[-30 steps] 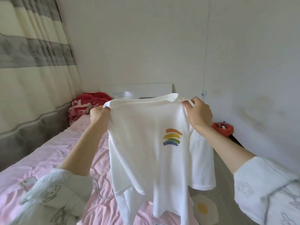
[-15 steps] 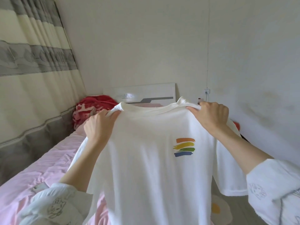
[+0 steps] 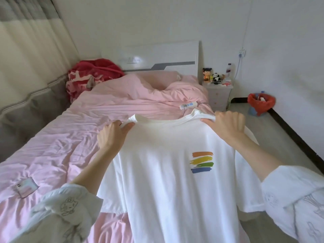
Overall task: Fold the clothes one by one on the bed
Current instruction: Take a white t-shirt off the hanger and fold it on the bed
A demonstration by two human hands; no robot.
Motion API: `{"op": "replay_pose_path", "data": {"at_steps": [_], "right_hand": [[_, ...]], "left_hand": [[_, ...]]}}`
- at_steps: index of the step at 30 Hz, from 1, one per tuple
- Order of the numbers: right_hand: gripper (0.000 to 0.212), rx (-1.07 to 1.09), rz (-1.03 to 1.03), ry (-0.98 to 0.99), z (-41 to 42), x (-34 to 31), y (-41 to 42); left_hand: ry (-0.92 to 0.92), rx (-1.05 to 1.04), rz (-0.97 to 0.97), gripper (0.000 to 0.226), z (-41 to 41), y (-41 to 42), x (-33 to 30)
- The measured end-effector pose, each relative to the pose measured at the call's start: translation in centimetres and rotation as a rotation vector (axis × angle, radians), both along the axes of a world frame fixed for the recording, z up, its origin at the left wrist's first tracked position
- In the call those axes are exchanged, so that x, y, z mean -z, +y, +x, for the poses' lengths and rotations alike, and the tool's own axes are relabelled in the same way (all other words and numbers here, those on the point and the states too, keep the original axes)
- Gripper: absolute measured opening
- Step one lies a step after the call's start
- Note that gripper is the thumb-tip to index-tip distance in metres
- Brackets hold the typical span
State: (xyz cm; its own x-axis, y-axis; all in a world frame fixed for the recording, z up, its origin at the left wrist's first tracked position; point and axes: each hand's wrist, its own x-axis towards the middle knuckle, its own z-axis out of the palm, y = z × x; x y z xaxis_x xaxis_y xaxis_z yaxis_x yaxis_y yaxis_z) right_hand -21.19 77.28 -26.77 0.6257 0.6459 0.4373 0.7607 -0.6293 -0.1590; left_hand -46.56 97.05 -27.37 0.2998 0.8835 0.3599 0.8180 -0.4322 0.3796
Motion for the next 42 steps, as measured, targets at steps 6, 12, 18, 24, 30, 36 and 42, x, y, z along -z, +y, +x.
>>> {"op": "replay_pose_path", "data": {"at_steps": [6, 12, 18, 24, 30, 36, 42], "right_hand": [[0.054, 0.064, -0.010, 0.041, 9.2, 7.0, 13.4], [0.046, 0.025, -0.212, 0.249, 10.6, 18.1, 18.2], [0.044, -0.007, -0.488, 0.481, 4.1, 28.5, 15.3], [0.049, -0.091, -0.660, 0.657, -5.3, 34.6, 8.7], [0.048, -0.170, -0.629, 0.681, -13.8, 37.8, 1.2], [0.042, -0.137, -0.603, 0.580, -17.5, 37.8, -3.1], [0.041, -0.121, -0.568, 0.611, -18.6, 37.8, -4.7]], "left_hand": [[0.069, -0.002, -0.131, 0.050, 9.5, 13.3, 7.1], [0.152, 0.081, -0.432, 0.046, 11.4, 16.6, 17.0], [0.195, -0.008, -0.841, 0.041, 5.0, 10.8, 27.8], [0.134, -0.097, -1.069, 0.036, -0.8, 2.6, 33.7], [0.067, -0.214, -1.127, 0.036, -6.2, -5.3, 37.0], [0.067, -0.212, -1.202, 0.030, -10.0, -10.5, 38.4], [0.062, -0.264, -1.205, 0.026, -10.2, -11.5, 39.0]]}}
